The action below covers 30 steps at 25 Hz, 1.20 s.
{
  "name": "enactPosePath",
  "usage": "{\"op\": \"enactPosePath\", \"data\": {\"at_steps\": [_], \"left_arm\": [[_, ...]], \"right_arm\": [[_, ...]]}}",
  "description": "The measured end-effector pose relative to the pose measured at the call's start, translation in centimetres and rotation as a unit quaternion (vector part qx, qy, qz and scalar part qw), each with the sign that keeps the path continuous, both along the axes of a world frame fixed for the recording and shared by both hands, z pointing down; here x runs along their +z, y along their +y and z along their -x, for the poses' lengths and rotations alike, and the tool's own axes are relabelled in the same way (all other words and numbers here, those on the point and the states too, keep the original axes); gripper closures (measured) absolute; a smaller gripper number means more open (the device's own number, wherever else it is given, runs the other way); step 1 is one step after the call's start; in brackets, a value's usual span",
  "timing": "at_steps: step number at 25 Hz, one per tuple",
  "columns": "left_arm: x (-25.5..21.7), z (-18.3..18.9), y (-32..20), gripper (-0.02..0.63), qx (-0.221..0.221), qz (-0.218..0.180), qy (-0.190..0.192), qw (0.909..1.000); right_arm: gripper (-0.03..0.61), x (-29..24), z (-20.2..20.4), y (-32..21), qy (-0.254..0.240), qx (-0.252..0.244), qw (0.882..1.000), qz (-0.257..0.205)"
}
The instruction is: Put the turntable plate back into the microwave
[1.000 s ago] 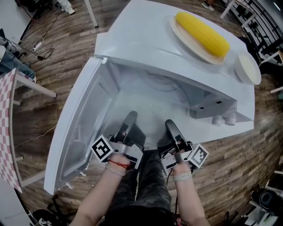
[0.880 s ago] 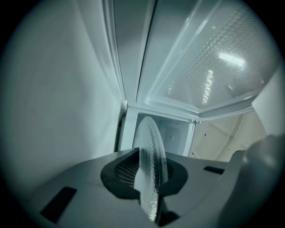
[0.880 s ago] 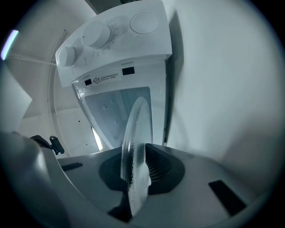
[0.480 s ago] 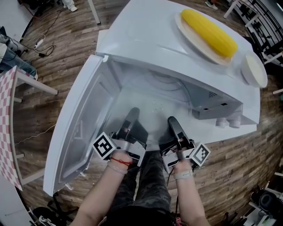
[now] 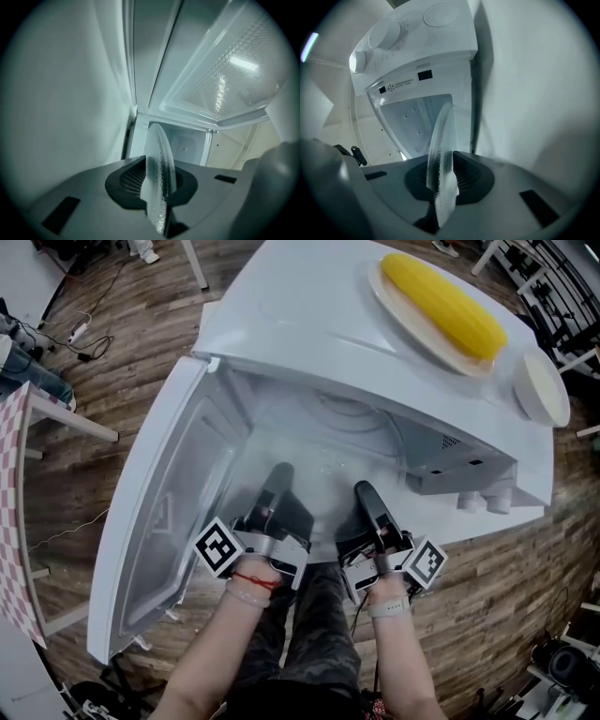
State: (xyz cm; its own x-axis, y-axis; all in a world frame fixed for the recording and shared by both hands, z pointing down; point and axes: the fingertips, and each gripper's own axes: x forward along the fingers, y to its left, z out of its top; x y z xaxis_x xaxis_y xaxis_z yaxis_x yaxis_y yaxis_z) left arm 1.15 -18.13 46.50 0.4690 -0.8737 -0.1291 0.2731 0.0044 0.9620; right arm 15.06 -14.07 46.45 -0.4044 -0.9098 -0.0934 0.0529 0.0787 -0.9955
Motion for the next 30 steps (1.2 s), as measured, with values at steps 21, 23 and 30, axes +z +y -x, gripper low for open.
{"op": "enactPosePath", "data": {"at_steps": [21, 23, 30], "left_arm": [[-0.6, -1.9, 2.2, 0.58, 0.052, -0.022, -0.005, 0.9984], [-0.5, -2.0, 2.4, 0.58, 0.053, -0.019, -0.004, 0.9984], [-0.8, -2.4, 2.6, 0.58, 0.073, -0.043, -0.054, 0.9949]], "right_arm": [[0.537, -0.5, -0.6, -1.6, 0.017, 0.015, 1.0, 0.004], [0.537, -0.6, -0.7, -1.8, 0.018, 0.015, 1.0, 0.003], [0.537, -0.4, -0.9, -2.5, 0.017, 0.011, 1.0, 0.004]]}}
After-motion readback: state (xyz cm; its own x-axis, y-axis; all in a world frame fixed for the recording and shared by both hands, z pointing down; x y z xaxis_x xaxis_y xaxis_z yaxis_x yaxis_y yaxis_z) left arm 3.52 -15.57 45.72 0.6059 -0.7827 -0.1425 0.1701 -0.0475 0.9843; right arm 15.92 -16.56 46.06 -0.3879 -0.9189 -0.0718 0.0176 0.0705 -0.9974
